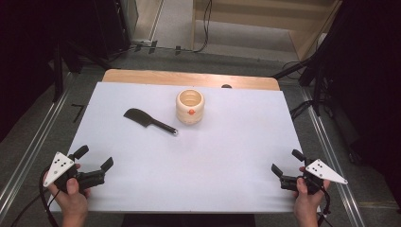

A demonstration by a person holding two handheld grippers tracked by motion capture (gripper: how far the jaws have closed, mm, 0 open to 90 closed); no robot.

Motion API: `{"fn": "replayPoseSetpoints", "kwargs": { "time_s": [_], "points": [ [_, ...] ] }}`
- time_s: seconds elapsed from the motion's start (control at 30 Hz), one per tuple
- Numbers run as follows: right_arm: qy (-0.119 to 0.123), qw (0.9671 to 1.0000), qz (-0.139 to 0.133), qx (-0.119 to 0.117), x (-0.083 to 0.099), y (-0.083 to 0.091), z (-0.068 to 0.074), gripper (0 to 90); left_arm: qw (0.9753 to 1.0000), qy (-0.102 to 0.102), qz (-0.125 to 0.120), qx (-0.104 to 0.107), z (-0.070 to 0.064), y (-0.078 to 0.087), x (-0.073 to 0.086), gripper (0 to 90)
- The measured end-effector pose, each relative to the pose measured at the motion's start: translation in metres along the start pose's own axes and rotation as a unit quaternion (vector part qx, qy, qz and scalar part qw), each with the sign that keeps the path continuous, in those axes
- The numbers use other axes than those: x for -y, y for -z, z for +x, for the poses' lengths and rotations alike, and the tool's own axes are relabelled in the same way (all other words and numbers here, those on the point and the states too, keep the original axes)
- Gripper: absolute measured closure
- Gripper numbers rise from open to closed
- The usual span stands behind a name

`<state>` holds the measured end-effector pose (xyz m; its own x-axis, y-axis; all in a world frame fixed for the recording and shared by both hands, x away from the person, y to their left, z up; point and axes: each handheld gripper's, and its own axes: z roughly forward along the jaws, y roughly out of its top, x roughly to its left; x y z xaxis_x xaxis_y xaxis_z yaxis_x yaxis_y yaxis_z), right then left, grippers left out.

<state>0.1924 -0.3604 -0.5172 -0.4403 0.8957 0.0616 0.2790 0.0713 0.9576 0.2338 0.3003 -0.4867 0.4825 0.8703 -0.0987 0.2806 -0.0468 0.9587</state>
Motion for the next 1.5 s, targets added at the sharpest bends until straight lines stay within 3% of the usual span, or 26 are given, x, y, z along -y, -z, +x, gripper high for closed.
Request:
{"fn": "replayPoseSetpoints", "kwargs": {
  "time_s": [0.13,0.17,0.23,0.3,0.33,0.37,0.43,0.53,0.6,0.77,0.9,1.03,1.27,1.5],
  "points": [
    [0.002,1.0000,0.001,-0.002,0.000,0.000,0.001,0.0,0.9999,0.008,0.000,0.010,-0.001,-0.001,-0.004,0.0],
    [0.004,1.0000,0.001,-0.001,0.000,0.000,0.002,0.0,0.9999,0.005,0.001,-0.014,-0.004,-0.002,-0.006,1.3],
    [0.006,1.0000,0.000,-0.005,0.000,-0.001,0.002,0.0,0.9998,0.003,-0.001,-0.019,-0.008,-0.002,-0.011,15.4],
    [0.009,0.9999,0.002,-0.006,0.000,-0.001,0.003,0.0,0.9999,0.003,0.000,-0.015,-0.013,-0.004,-0.017,17.9],
    [0.008,0.9999,0.002,-0.006,0.000,-0.001,0.003,0.0,0.9999,0.003,0.000,-0.015,-0.013,-0.004,-0.017,26.0],
    [0.008,0.9999,0.002,-0.006,0.000,-0.001,0.003,0.0,0.9999,0.007,0.001,-0.007,-0.015,-0.005,-0.020,26.0],
    [0.009,0.9999,0.001,-0.007,0.000,-0.001,0.003,0.0,1.0000,0.006,0.003,-0.006,-0.019,-0.008,-0.023,44.0],
    [0.009,0.9999,0.000,-0.006,0.000,-0.001,0.003,0.0,0.9999,0.009,0.008,-0.001,-0.025,-0.014,-0.028,60.1],
    [0.010,0.9999,0.001,-0.007,0.000,-0.001,0.003,0.0,0.9998,-0.001,0.016,0.007,-0.031,-0.020,-0.033,68.1],
    [0.014,0.9999,0.001,-0.007,0.000,-0.001,0.004,0.0,0.9991,0.000,0.027,0.032,-0.035,-0.034,-0.040,86.8],
    [0.013,0.9999,0.000,-0.008,0.000,-0.001,0.004,0.0,0.9986,0.005,0.031,0.042,-0.037,-0.044,-0.044,90.0],
    [0.013,0.9999,0.001,-0.010,0.001,-0.001,0.005,0.0,0.9967,0.003,0.040,0.070,-0.042,-0.061,-0.050,90.0],
    [0.014,0.9998,0.000,-0.012,0.001,-0.001,0.005,0.0,0.9951,-0.003,0.049,0.085,-0.049,-0.085,-0.057,90.0],
    [0.018,0.9997,-0.001,-0.015,0.001,-0.002,0.004,0.0,0.9907,0.011,0.072,0.115,-0.057,-0.114,-0.061,90.0]
  ]
}}
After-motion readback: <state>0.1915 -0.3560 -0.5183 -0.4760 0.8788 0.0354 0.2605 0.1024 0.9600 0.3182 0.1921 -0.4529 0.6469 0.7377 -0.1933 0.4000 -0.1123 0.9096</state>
